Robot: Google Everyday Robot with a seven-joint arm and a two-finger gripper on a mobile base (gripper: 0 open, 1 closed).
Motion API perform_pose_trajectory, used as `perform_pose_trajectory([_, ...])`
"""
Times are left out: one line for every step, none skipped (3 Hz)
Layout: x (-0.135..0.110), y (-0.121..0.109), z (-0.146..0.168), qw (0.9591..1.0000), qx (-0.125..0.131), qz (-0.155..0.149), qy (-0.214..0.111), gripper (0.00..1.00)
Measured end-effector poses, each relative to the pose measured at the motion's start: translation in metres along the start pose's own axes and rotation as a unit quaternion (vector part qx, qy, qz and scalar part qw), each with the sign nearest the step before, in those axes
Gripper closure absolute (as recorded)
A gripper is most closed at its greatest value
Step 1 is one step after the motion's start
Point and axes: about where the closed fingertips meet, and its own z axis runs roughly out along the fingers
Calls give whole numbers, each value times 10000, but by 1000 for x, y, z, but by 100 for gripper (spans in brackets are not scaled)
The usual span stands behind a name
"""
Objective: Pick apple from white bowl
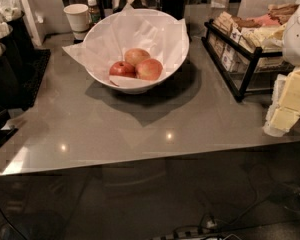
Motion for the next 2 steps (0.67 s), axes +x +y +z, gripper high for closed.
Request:
perform_pose_trajectory([0,0,0,10000,2,0,-3,0])
perform_pose_trajectory([-4,-4,-2,9999,82,-7,-103,0])
